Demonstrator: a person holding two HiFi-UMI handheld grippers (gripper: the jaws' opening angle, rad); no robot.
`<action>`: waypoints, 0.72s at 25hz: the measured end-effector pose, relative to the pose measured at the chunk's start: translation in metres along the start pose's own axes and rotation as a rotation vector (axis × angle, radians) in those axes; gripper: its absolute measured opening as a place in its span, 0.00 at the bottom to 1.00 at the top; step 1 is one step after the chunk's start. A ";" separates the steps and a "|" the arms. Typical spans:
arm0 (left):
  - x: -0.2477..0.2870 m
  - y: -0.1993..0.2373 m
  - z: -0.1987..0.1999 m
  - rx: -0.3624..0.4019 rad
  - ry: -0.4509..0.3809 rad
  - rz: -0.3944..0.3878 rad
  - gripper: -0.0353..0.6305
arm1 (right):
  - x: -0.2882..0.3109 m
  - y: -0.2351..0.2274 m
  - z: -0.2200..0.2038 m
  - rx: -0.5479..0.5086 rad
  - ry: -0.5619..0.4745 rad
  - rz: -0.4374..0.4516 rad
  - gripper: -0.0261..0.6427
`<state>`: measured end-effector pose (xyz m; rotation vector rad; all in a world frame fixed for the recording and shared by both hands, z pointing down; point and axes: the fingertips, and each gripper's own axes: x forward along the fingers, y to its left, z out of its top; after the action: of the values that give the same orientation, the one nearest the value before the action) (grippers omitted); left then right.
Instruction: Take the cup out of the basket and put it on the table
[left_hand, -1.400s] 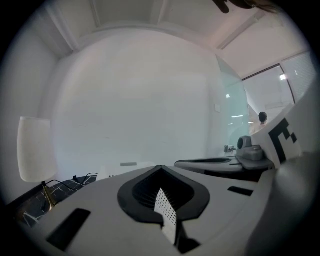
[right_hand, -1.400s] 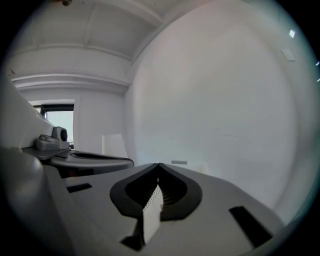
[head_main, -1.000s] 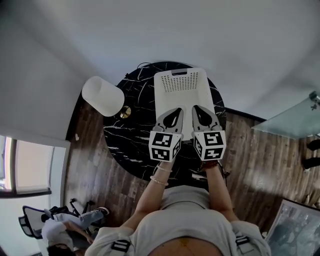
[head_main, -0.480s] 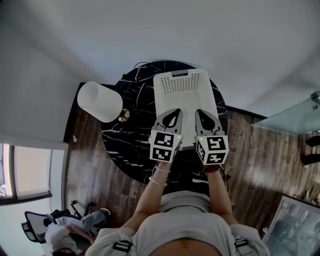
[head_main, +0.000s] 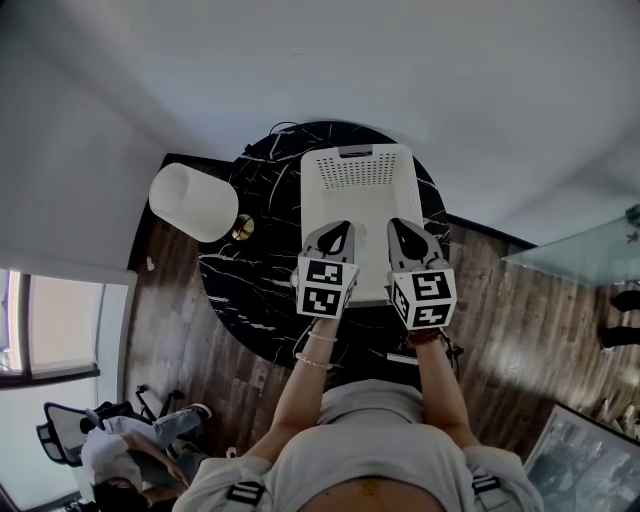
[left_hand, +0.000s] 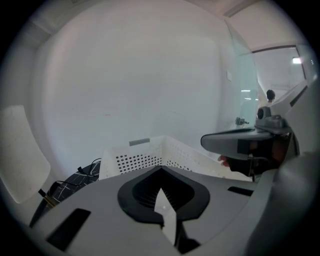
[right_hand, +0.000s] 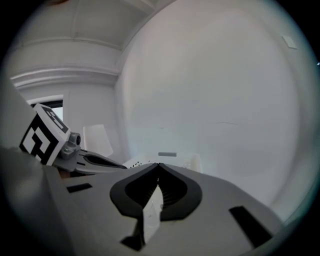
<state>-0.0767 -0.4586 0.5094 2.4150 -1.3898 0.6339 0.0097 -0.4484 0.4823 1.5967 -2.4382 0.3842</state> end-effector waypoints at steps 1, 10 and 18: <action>0.003 0.002 -0.003 0.008 0.024 0.015 0.06 | 0.001 -0.002 0.001 0.000 0.000 0.009 0.05; 0.026 0.006 -0.029 -0.006 0.159 0.082 0.06 | 0.015 -0.013 0.006 -0.009 0.010 0.105 0.05; 0.039 0.012 -0.046 -0.046 0.259 0.111 0.14 | 0.031 -0.014 0.008 0.001 0.021 0.191 0.05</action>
<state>-0.0807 -0.4731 0.5692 2.1411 -1.4181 0.8961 0.0105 -0.4831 0.4862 1.3562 -2.5825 0.4295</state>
